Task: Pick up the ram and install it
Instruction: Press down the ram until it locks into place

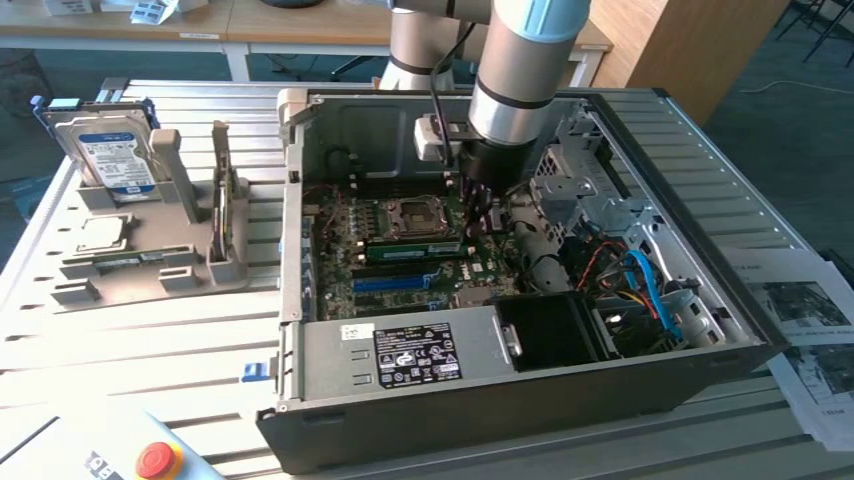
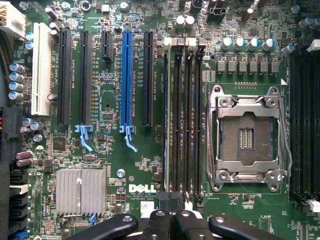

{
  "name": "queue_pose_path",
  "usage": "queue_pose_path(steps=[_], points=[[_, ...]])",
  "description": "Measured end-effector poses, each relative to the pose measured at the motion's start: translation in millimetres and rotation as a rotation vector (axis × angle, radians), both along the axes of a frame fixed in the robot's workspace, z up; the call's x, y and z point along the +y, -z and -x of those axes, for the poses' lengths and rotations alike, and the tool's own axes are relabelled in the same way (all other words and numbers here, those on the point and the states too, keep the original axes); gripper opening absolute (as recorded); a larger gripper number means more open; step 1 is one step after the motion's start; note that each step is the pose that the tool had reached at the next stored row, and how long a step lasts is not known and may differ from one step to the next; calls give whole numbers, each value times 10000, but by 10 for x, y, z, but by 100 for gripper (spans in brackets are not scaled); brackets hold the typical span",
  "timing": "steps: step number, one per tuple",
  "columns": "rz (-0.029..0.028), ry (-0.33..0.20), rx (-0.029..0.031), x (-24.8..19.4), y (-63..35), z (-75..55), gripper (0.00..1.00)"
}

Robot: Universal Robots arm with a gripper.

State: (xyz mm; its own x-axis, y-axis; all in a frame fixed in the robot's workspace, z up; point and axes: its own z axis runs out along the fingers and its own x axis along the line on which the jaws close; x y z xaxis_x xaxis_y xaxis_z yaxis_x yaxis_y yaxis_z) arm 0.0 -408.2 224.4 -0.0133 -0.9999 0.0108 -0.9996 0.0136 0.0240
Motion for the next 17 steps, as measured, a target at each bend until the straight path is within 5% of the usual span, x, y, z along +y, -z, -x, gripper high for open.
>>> queue_pose_path(steps=[17], points=[[0, 1, 0, 0, 13, 0, 10]])
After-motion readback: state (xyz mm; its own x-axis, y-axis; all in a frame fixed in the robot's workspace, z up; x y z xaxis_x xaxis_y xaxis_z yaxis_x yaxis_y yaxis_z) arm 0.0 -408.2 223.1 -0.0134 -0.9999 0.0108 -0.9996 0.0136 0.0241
